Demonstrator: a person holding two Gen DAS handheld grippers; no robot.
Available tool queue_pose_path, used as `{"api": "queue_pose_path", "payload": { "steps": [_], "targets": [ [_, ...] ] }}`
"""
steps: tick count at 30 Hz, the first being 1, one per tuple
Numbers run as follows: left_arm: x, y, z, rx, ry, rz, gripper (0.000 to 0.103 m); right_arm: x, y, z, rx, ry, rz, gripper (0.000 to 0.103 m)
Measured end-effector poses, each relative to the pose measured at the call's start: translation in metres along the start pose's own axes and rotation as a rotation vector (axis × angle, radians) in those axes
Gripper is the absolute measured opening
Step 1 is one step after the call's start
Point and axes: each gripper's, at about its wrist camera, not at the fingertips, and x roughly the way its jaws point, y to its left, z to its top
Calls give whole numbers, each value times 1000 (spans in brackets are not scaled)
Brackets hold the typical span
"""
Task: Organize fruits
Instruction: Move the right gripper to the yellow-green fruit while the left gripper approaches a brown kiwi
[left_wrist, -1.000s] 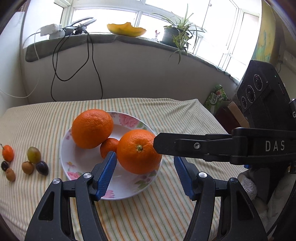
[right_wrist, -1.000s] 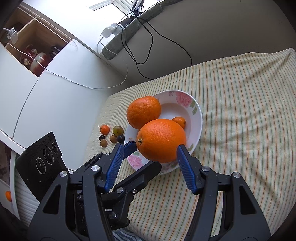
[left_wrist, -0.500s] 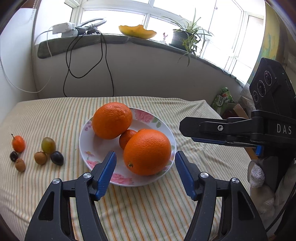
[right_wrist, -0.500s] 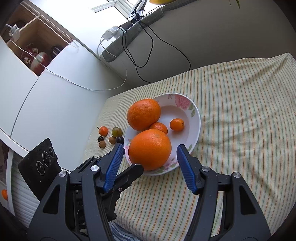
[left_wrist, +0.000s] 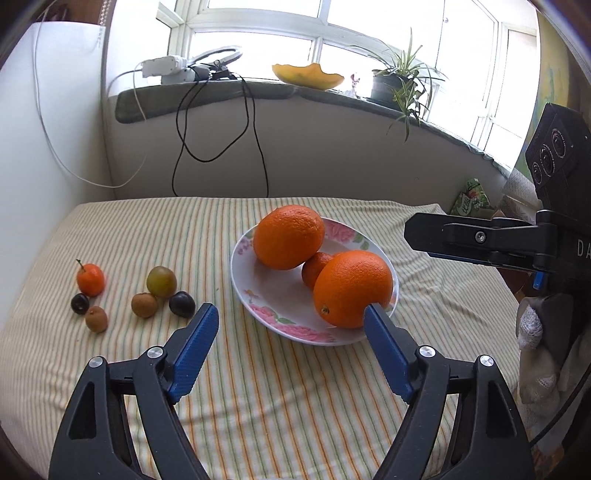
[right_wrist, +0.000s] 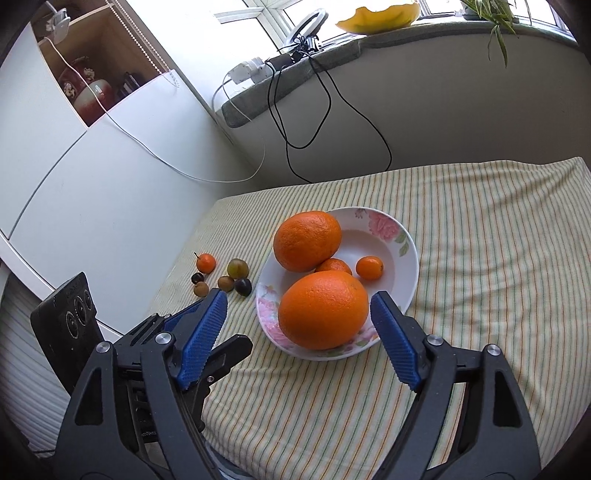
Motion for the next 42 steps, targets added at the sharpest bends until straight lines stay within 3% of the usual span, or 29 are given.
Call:
{"api": "queue_pose_path", "payload": {
  "steps": [10, 21, 29, 36, 42],
  "targets": [
    [-8, 31, -11, -53, 1, 61, 82, 5, 30, -3, -108, -23, -16, 83],
    [-20, 94, -32, -149, -3, 101, 82, 21, 70, -3, -258, -47, -41, 83],
    [-23, 141, -45, -232, 2, 130, 80, 54, 99, 0, -324, 45, -24, 83],
    [-18, 165, -52, -278, 11, 125, 67, 88, 126, 1, -388, 130, -8, 83],
    [-11, 171, -52, -279, 16, 102, 52, 119, 141, 3, -432, 209, -4, 62]
  ]
}}
